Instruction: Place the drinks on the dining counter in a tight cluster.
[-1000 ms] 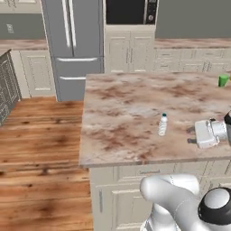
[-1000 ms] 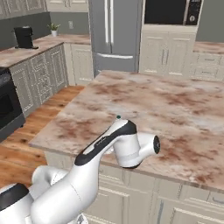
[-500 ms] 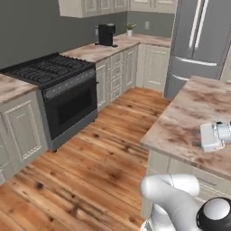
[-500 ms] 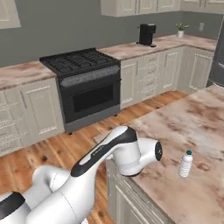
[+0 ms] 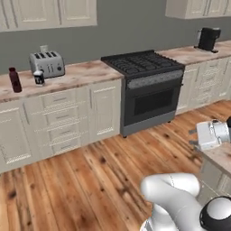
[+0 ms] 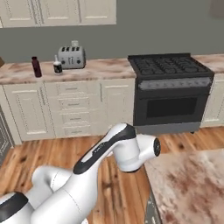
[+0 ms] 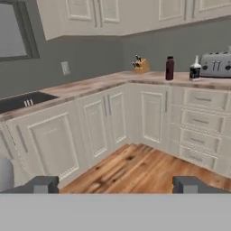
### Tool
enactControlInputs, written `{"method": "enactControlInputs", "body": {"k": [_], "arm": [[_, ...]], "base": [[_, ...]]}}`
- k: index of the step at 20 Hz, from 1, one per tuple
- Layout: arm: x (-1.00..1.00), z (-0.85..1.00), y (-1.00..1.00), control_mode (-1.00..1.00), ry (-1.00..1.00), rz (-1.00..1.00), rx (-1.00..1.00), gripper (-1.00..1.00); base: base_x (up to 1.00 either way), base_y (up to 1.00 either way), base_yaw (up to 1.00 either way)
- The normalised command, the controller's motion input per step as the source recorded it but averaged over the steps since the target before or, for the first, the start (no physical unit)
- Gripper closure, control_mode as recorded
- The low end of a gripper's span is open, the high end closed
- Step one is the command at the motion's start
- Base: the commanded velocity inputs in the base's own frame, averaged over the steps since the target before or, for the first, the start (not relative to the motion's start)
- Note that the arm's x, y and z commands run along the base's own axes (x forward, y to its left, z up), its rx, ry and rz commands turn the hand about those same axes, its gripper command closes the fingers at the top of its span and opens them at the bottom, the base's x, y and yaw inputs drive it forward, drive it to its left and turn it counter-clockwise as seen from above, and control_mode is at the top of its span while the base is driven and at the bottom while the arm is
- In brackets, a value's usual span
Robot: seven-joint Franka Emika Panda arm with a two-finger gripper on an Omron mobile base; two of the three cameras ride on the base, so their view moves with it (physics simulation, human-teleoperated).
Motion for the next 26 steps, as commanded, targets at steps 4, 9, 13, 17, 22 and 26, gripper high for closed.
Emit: {"method": "enactControlInputs", "body": {"k": [4,9,13,17,22,26], "arm": [[0.0,0.0,0.0,1.0,0.0,0.0,0.0,-1.0],[0.0,0.0,0.0,1.0,0.0,0.0,0.0,-1.0],[0.0,0.0,0.0,1.0,0.0,0.0,0.0,-1.0],[0.0,0.0,0.0,1.0,0.0,0.0,0.0,-1.0],[0.0,0.0,0.0,1.0,0.0,0.0,0.0,-1.0],[0.0,0.0,0.0,1.0,0.0,0.0,0.0,-1.0]], "base": [[0.54,0.24,0.36],[0.68,0.28,0.23],[0.69,0.3,0.22],[0.64,0.32,0.28],[0.64,0.32,0.28],[0.82,0.34,0.1]]}}
